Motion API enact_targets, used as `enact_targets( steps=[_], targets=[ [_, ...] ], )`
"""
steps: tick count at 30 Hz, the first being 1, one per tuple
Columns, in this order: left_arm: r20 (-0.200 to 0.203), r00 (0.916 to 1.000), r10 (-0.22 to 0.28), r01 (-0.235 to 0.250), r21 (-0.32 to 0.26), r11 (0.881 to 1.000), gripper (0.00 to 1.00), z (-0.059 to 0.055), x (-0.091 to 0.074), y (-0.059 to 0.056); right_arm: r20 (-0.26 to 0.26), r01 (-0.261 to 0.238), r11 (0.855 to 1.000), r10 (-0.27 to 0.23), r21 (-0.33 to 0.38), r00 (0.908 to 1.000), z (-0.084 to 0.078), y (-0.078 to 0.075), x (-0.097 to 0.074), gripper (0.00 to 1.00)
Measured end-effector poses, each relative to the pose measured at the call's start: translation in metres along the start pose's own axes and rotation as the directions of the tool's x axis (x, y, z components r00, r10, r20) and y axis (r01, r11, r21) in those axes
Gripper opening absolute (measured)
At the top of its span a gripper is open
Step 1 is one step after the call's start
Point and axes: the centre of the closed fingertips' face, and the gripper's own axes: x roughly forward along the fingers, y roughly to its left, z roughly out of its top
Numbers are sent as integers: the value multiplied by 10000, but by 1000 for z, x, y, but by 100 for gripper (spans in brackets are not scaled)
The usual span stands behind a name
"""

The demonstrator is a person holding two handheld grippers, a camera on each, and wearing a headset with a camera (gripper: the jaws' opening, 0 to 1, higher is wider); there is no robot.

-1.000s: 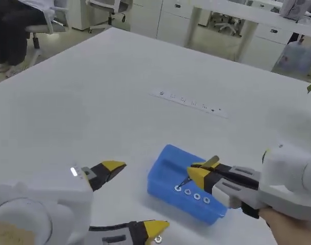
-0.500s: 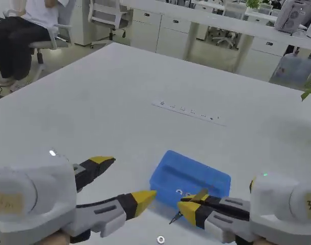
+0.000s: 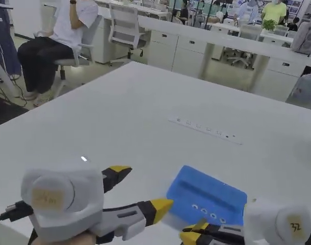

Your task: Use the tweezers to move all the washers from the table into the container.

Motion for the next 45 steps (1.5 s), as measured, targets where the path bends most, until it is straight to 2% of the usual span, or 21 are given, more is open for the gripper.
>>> enact_targets(
  steps=[4, 10, 13, 17, 24, 26, 29, 32, 36, 39, 45],
  targets=[
    [-59, 10000, 52, -52, 15, 10000, 63, -1, 0, 1, -273, -37, 9996, 29, -287, 9996, -4, 1, 2, 3],
    [-207, 9998, 67, -65, 121, 9999, 64, -5, 0, 0, -317, -123, 9990, 109, -423, 9994, -3, 3, 3, 3],
    [-313, 9995, 67, -62, 147, 9999, 63, -7, 0, 0, -389, -178, 9964, 146, -831, 9991, -3, 4, 3, 3],
    [-537, 9986, 15, -9, 113, 9999, 63, -11, 3, 0, -256, -196, 9951, 172, -965, 9995, -2, 6, 6, 2],
    [-762, 9963, -391, 410, 237, 9989, 64, -14, 5, -8, -111, 309, 9975, -317, -634, 9994, 1, -3, 2, 2],
    [-791, 9956, -503, 525, 261, 9983, 64, -14, 5, -10, 58, 461, 9970, -458, -627, 9989, 6, -6, -3, 2],
    [-985, 9930, -658, 701, 409, 9967, 64, -17, 8, -14, 714, 692, 9971, -668, -305, 9952, 22, -13, -12, 2],
    [-1062, 9925, -606, 672, 605, 9959, 64, -18, 8, -15, 1137, 781, 9969, -768, -69, 9905, 36, -21, -20, 2],
    [-1061, 9932, -484, 561, 713, 9959, 64, -18, 8, -13, 1866, 1059, 9941, -1083, 232, 9764, 60, -36, -32, 2],
    [-1058, 9929, -547, 621, 680, 9958, 64, -18, 8, -14, 2176, 1232, 9915, -1296, 426, 9674, 72, -48, -35, 2],
    [-1077, 9921, -647, 731, 757, 9944, 63, -18, 8, -16, 2267, 1594, 9846, -1716, 710, 9587, 85, -78, -30, 2]
  ],
)
